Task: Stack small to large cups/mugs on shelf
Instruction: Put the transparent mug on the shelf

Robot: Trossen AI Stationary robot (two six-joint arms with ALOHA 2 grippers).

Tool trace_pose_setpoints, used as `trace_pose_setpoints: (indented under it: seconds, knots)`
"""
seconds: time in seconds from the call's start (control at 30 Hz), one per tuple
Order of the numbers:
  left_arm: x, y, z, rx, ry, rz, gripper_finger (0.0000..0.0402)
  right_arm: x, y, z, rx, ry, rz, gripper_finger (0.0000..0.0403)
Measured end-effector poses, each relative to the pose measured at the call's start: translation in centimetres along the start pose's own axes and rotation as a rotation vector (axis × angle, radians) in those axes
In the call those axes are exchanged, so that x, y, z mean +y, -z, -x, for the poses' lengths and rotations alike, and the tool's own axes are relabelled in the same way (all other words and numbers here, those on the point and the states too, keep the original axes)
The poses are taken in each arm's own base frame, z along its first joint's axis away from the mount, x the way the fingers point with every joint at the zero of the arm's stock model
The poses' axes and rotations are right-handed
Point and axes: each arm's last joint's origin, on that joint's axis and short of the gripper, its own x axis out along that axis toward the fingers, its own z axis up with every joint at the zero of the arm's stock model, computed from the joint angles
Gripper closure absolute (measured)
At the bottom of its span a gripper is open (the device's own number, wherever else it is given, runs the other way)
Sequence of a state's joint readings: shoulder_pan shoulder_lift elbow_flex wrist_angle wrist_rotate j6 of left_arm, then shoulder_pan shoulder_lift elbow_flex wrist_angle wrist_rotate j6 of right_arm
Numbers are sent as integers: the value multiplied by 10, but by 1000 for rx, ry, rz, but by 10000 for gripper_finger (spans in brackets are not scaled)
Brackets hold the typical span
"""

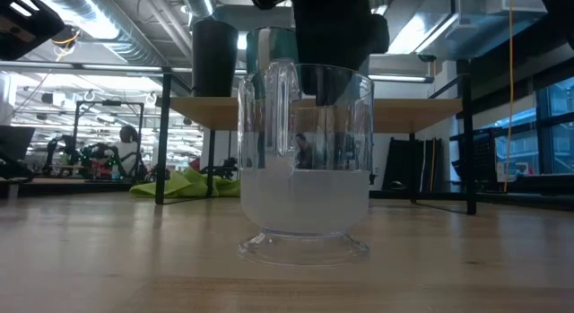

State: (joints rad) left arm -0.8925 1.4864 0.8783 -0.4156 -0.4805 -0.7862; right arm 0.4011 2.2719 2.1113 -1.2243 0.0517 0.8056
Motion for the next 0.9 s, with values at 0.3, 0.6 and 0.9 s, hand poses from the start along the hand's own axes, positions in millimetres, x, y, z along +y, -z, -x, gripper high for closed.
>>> trace_pose_setpoints:
  seconds: [0.3, 0.6, 0.9]
  knots:
    - [0, 0, 0, 3, -4, -2, 335, 3, -2, -12, 4, -5, 7, 269]
    - [2, 1, 0, 13, -16, 9, 335, 3, -3, -12, 1, -4, 25, 269]
    - [2, 1, 0, 12, -16, 10, 335, 3, -3, -19, 11, 10, 24, 269]
